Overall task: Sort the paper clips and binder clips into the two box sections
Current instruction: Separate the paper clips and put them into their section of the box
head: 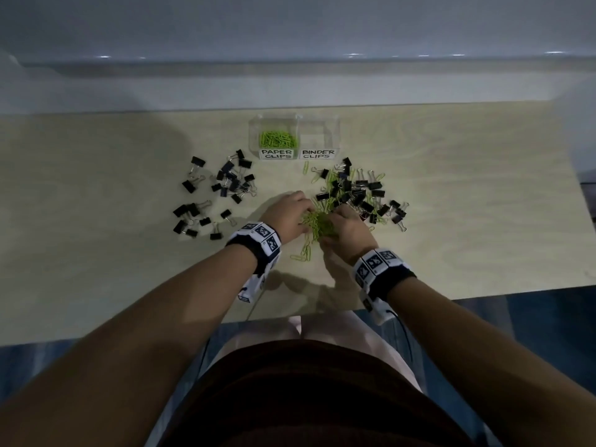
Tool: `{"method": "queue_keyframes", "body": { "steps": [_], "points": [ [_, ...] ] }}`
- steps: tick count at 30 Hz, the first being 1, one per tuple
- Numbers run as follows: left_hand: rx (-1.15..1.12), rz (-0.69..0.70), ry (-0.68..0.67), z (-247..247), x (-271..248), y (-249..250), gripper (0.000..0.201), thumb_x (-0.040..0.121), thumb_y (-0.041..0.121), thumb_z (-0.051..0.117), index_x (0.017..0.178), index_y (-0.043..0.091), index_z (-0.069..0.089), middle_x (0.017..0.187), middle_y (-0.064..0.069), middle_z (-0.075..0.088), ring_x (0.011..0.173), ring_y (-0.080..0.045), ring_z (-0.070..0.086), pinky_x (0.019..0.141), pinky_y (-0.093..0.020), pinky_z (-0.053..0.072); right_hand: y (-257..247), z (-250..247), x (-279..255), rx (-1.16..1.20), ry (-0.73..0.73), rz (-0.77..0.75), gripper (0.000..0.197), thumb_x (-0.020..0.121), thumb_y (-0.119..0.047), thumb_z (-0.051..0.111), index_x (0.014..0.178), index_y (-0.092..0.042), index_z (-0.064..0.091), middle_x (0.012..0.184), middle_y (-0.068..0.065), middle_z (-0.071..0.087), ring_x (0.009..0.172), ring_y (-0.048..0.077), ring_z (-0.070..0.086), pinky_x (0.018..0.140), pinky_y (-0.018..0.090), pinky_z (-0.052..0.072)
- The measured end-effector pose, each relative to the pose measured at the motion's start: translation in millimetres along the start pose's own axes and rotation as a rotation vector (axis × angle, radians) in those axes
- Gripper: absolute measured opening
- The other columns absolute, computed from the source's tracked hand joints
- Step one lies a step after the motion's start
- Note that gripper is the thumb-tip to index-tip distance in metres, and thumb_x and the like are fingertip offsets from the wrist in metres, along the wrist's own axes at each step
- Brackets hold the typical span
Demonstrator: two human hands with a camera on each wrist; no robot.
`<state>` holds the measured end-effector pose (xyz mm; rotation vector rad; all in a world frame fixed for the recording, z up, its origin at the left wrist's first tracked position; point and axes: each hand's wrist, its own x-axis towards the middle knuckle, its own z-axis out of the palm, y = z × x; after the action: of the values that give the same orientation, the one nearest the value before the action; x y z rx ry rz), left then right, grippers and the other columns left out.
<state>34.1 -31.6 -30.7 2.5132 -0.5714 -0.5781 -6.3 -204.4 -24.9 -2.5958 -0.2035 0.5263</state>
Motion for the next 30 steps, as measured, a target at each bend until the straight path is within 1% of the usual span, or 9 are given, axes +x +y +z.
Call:
{"method": "queue_keyframes", "body": {
  "steps": [6,10,14,15,18,20,25,28,30],
  "points": [
    [0.039,-0.078,0.011,-1,1,3,0.018,0.087,0.025,0.062,0.1,0.014,0.059,0.102,-0.004,0.059,0.092,-0.024,0.056,0.078,-0.035,0.046,-8,-1,7,0.029,0.094,-0.065,0.018,0.071,-0.001,0.064,0.088,0.001,0.068,0.087,0.019,0.06,0.075,0.035,0.059,0.066,0.037,0.051],
    [0.025,-0.092,0.018,-5,-1,-5,0.015,0.088,0.02,0.059,0.096,0.007,0.06,0.1,-0.009,0.056,0.089,-0.028,0.055,0.077,-0.036,0.046,-4,-3,9,0.061,0.149,-0.109,0.015,0.07,0.002,0.063,0.083,-0.003,0.07,0.083,0.015,0.064,0.073,0.032,0.061,0.067,0.039,0.054],
    [-0.026,-0.099,0.032,-13,-4,-10,0.015,0.088,0.018,0.06,0.097,0.006,0.06,0.098,-0.011,0.06,0.089,-0.028,0.056,0.077,-0.036,0.046,-2,-11,11,0.158,0.181,-0.028,0.009,0.074,0.002,0.064,0.079,-0.004,0.07,0.081,0.011,0.067,0.073,0.025,0.062,0.07,0.04,0.055],
    [-0.048,-0.1,0.046,-16,-4,-12,0.015,0.088,0.018,0.06,0.097,0.006,0.06,0.096,-0.011,0.061,0.088,-0.027,0.057,0.077,-0.036,0.047,-4,-15,13,0.187,0.186,0.005,0.006,0.076,-0.001,0.066,0.079,-0.004,0.069,0.08,0.009,0.067,0.072,0.022,0.062,0.069,0.037,0.055],
    [-0.166,-0.123,0.139,-32,-5,-16,0.014,0.086,0.017,0.064,0.095,0.005,0.062,0.09,-0.01,0.065,0.083,-0.024,0.06,0.076,-0.034,0.051,-18,-37,26,0.311,0.192,0.078,0.003,0.079,-0.008,0.07,0.081,-0.01,0.068,0.071,-0.002,0.062,0.065,0.011,0.057,0.06,0.012,0.044],
    [-0.268,-0.156,0.217,-47,-2,-19,0.014,0.086,0.017,0.065,0.094,0.006,0.063,0.09,-0.008,0.066,0.081,-0.02,0.061,0.076,-0.032,0.052,-32,-54,45,0.366,0.217,0.067,0.003,0.079,-0.009,0.07,0.08,-0.011,0.068,0.066,-0.007,0.06,0.06,0.003,0.056,0.055,0.003,0.04],
    [-0.481,-0.263,0.484,-90,19,-29,0.013,0.084,0.015,0.068,0.089,0.005,0.062,0.08,-0.005,0.064,0.069,-0.015,0.058,0.066,-0.025,0.051,-66,-81,113,0.42,0.321,-0.017,0.002,0.075,-0.008,0.07,0.075,-0.01,0.069,0.071,0.003,0.068,0.064,0.012,0.061,0.064,0.025,0.054],
    [-0.508,-0.31,0.624,-111,35,-34,0.015,0.082,0.015,0.07,0.087,0.004,0.062,0.076,-0.003,0.062,0.064,-0.009,0.054,0.059,-0.017,0.046,-82,-84,144,0.358,0.313,-0.008,0.006,0.075,-0.009,0.07,0.078,-0.015,0.07,0.074,0.001,0.068,0.068,0.012,0.061,0.064,0.019,0.049],
    [-0.466,-0.336,0.64,-121,48,-36,0.015,0.083,0.017,0.069,0.089,0.005,0.063,0.079,-0.002,0.063,0.066,-0.01,0.054,0.06,-0.016,0.046,-85,-83,156,0.295,0.239,0.012,0.013,0.078,-0.006,0.066,0.086,-0.015,0.071,0.084,0.003,0.071,0.076,0.013,0.064,0.07,0.019,0.051]
  ]
}}
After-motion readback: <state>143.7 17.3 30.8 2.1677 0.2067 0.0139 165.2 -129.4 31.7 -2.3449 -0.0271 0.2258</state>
